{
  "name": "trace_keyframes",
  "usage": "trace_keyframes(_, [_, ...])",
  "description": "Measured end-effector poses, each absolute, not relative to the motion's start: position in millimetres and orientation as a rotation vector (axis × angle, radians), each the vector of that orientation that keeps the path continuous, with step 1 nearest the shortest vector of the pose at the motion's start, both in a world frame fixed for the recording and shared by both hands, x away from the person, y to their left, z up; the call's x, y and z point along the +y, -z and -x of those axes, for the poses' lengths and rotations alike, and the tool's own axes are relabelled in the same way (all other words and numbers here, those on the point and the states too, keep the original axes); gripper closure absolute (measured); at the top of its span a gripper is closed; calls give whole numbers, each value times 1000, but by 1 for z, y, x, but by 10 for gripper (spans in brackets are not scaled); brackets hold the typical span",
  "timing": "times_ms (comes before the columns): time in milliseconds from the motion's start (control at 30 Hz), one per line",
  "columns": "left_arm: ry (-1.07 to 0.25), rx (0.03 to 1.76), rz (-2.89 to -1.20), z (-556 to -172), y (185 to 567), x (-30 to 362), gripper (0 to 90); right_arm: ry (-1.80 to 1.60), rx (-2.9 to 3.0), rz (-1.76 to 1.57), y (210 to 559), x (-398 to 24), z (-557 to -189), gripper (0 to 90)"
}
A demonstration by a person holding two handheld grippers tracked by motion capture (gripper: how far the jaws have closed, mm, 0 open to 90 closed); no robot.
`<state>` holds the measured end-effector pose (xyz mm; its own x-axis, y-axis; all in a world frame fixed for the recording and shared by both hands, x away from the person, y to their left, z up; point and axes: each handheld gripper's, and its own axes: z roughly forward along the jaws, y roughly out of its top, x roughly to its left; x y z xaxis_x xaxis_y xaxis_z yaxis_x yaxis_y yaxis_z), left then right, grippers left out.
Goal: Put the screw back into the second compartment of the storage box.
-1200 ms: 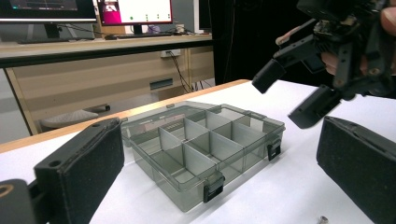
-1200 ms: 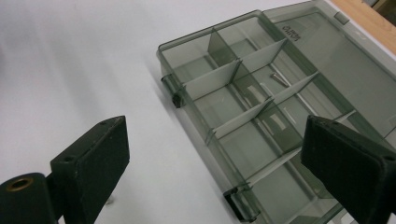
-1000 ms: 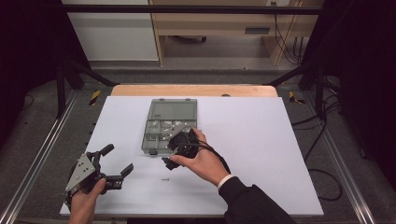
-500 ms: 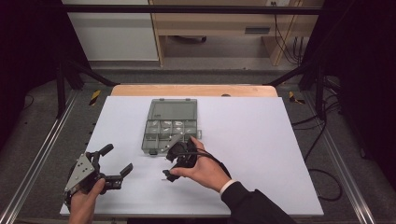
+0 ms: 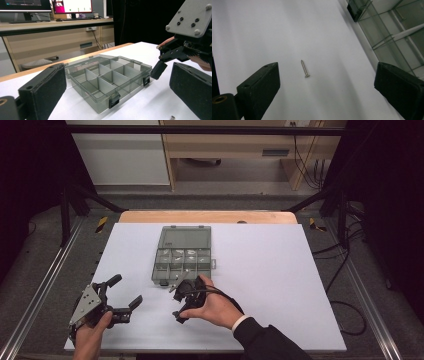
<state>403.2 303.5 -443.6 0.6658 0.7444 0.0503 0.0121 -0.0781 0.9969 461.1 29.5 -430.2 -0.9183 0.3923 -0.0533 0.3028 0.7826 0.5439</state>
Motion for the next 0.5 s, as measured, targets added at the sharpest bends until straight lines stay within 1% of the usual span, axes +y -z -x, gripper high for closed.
trace_keyframes(333, [-660, 633, -1557, -403, 444, 301, 7, -804, 2825, -554, 436, 33, -462, 102])
trace_keyframes(400, [-658, 635, -1556, -403, 444, 301, 7, -800, 2832, -551, 437, 33, -462, 117])
trace_keyframes(500, [-658, 636, -1557, -403, 444, 301, 7, -804, 2831, -548, 438, 35, -463, 173])
